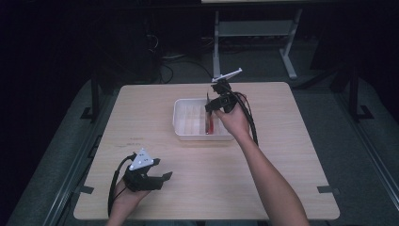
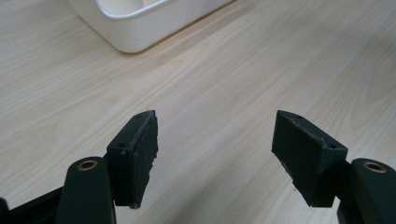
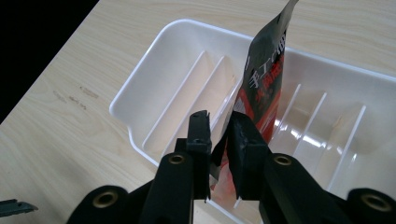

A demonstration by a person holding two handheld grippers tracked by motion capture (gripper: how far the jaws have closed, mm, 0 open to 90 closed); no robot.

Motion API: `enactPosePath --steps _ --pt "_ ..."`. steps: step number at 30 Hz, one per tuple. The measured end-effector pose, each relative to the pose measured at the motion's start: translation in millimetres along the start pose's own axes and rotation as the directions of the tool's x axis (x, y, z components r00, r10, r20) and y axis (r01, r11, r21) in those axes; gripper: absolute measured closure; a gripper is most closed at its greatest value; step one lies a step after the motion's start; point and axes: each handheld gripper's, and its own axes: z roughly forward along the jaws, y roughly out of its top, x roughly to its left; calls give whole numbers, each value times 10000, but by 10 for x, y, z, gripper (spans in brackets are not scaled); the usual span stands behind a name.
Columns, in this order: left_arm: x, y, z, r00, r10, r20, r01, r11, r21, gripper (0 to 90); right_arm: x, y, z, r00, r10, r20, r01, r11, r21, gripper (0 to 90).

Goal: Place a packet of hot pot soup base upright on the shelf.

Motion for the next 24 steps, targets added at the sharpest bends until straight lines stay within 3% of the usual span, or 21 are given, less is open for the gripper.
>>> enactPosePath --steps 24 --pt "7 -1 -5 10000 -21 -44 21 10000 -33 309 4 -51 -137 9993 -294 -247 294 9996 -17 686"
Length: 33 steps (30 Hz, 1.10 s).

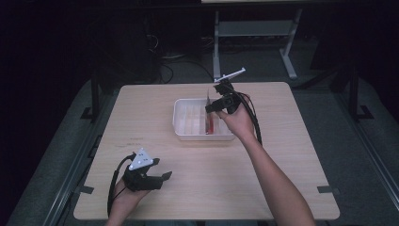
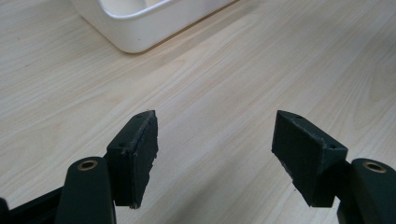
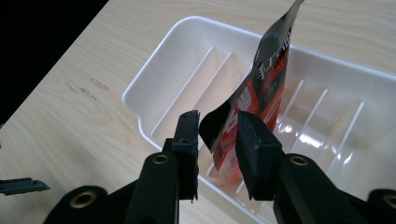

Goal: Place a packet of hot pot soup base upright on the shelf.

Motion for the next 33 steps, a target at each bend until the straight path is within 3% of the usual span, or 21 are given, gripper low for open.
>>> enactPosePath --steps 16,33 --pt "-2 1 7 10000 17 3 -17 10000 33 309 -117 -128 -101 9988 134 -465 -138 9999 -82 646" --pt "9 0 1 10000 6 -14 -5 10000 36 308 -149 -280 -237 9964 -115 -846 97 9997 -210 615"
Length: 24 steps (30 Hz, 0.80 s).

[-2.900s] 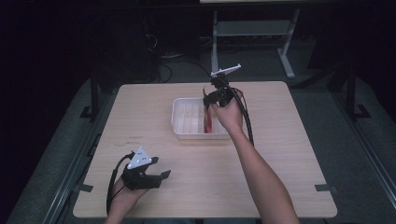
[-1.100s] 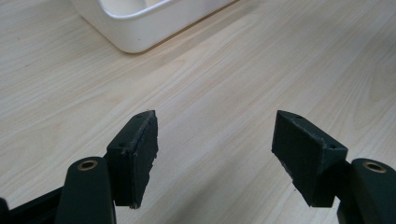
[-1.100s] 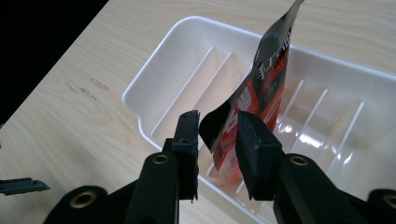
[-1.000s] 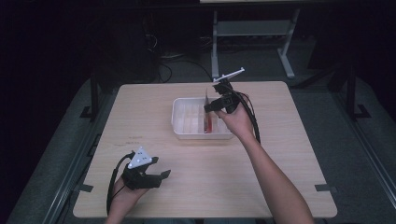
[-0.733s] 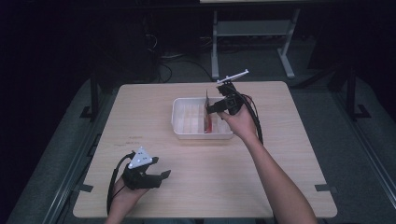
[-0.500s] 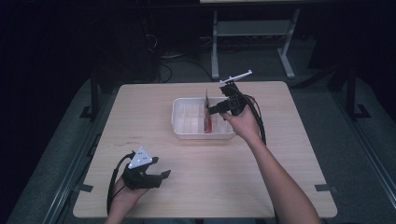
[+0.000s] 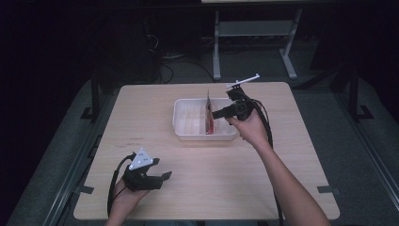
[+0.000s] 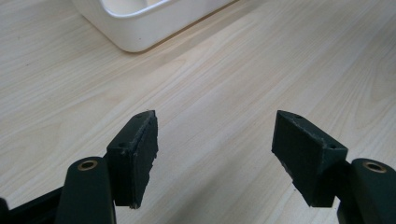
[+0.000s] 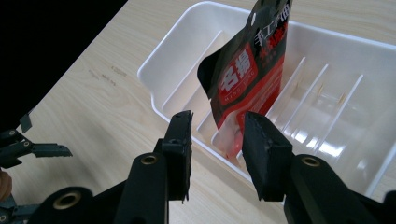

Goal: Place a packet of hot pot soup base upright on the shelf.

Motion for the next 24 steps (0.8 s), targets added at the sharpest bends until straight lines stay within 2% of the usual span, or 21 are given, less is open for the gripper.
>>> enactPosePath --steps 6,24 --pt "4 -3 -4 10000 -31 -27 31 10000 1 308 -9 -74 -45 9998 -119 -176 118 9999 -69 602" --pt "13 -4 -8 10000 -43 -68 43 10000 15 307 -121 -283 -89 9987 17 -516 -16 10000 22 566"
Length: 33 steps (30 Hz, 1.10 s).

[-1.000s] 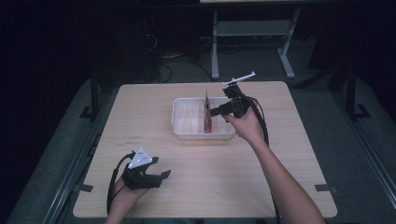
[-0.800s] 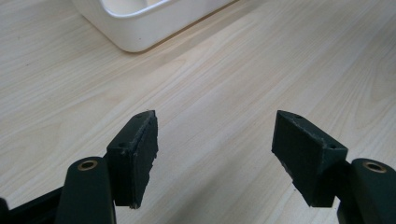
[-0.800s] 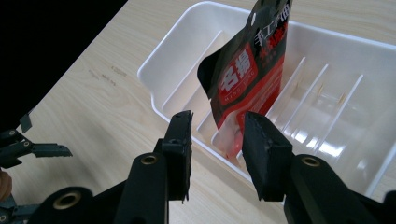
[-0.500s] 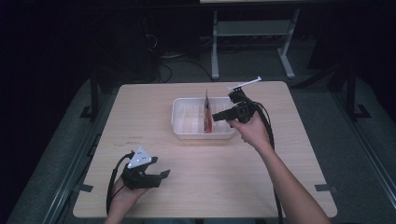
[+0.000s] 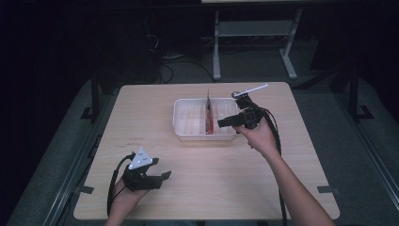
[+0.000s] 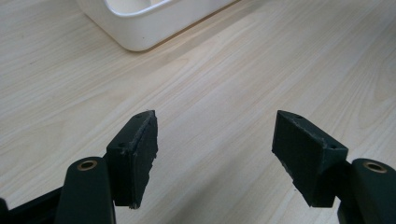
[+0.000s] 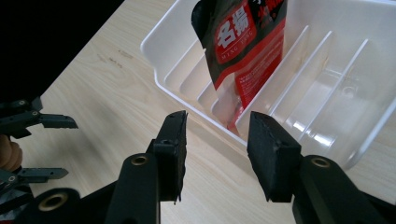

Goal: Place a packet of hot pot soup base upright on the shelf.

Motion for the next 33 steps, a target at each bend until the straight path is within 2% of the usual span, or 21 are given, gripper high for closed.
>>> enactPosePath --steps 7,18,25,33 --pt "5 0 -6 10000 -16 -9 16 10000 -44 306 14 -77 -36 9998 -175 -26 176 9998 77 552" --pt "16 -3 -7 10000 -36 -41 36 10000 -41 306 -47 -192 -98 9999 -82 -76 82 10000 12 535" --pt "20 -2 -8 10000 -40 -53 40 10000 -28 306 -110 -310 -179 10000 -50 51 49 10000 85 525" --pt "23 -5 -8 10000 -51 -75 51 10000 -17 306 -244 -478 -287 9998 220 9 -220 9998 -39 492"
